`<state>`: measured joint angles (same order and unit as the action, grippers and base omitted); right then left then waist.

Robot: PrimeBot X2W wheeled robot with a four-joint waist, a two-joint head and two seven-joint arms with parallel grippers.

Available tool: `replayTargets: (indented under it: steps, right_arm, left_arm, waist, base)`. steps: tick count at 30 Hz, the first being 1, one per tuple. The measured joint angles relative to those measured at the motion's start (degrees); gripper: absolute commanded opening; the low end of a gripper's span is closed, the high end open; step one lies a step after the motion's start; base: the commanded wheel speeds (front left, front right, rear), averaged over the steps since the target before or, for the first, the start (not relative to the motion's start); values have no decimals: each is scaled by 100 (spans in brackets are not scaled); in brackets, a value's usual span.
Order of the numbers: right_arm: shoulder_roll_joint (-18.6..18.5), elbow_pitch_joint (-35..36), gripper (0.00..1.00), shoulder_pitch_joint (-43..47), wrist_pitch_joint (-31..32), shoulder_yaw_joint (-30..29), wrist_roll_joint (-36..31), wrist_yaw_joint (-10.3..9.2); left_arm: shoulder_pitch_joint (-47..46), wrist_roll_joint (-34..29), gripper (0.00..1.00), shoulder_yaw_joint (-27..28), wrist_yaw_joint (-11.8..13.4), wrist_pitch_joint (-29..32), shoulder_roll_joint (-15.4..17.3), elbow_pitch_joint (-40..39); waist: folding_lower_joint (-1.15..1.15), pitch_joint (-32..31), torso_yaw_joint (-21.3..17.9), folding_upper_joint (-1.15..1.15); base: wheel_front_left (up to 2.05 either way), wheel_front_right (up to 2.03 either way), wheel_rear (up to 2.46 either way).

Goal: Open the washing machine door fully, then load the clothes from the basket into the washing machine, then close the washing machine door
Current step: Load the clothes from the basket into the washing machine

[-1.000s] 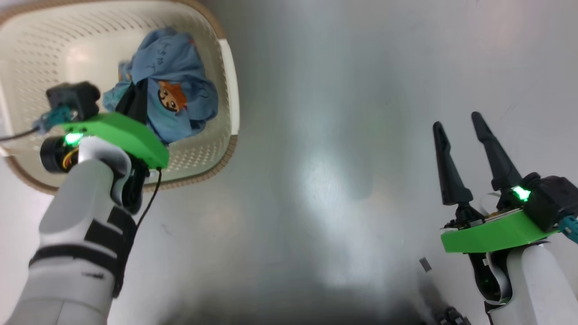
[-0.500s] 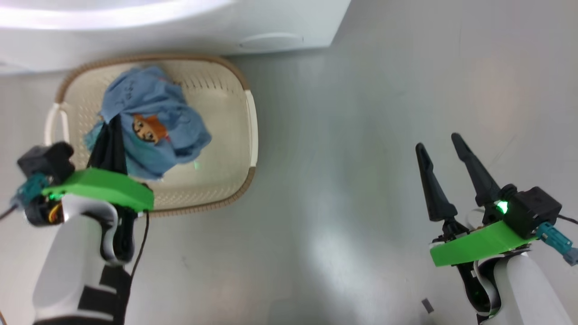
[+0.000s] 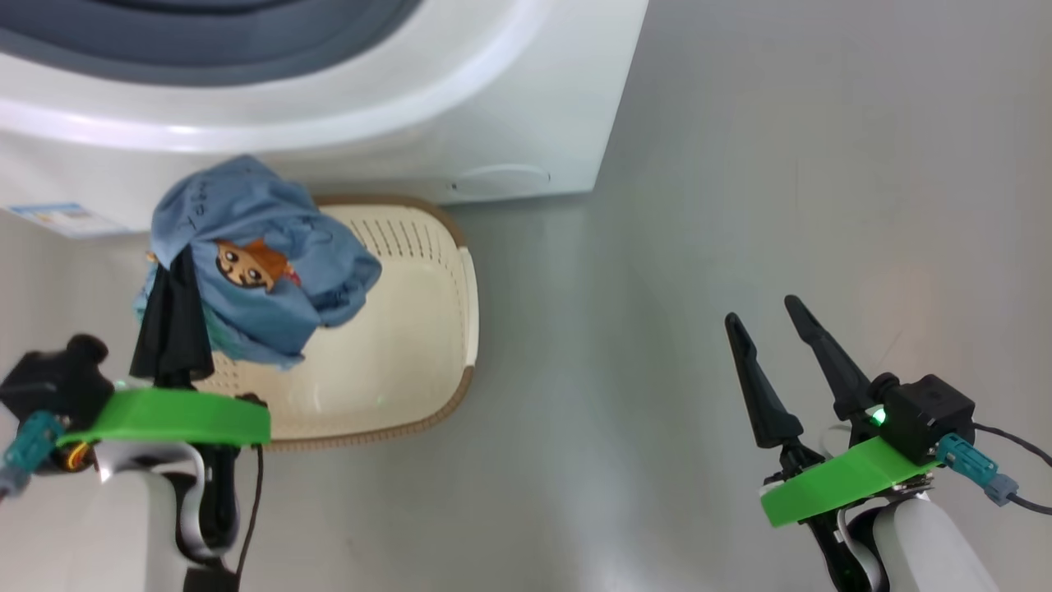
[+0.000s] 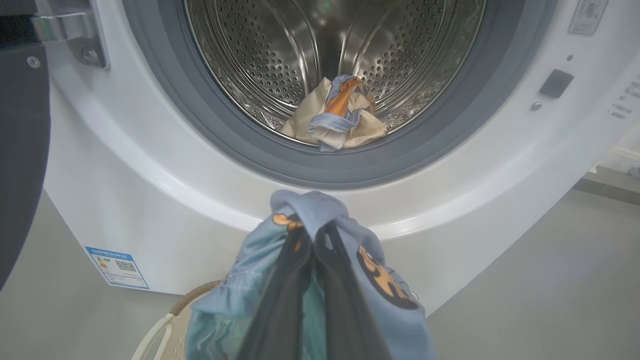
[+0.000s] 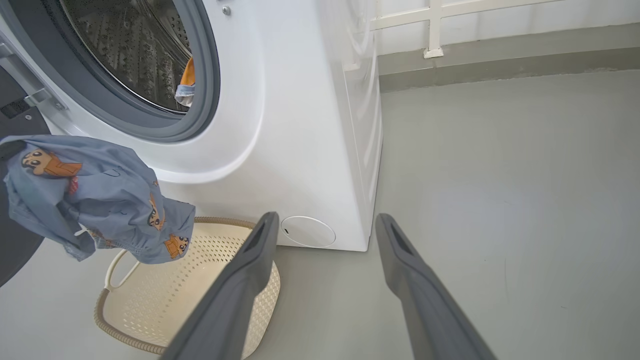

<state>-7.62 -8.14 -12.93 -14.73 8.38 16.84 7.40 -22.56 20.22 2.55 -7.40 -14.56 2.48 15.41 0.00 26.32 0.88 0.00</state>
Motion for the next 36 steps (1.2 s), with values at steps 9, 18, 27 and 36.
replayTargets:
  steps: [9,18,27,36]
  right_arm:
    - [-3,-176,100,301,1,112,44,0]
    - [-115,-246,100,600,1,245,49,0]
    - [-107,-201,100,951,1,286,49,0]
    - [-35,-174,100,1112,1,275,51,0]
  left_arm:
    - [775,-330,0,183,0,0,-54,-797]
    - [1568,-556,0,199,121,-1,-58,-1424]
    - [2462,-669,0,143,364,-1,-52,-2058]
    - [2861,-689,0,74,566,-1,-34,-2443]
  waist:
    - [0,-694,4,0]
    - [0,-1399,24,0]
    - [0,-2034,54,0]
    - [0,-2255,46,0]
  base:
    - [0,0,0]
    - [0,0,0]
    - [0,0,0]
    - [0,0,0]
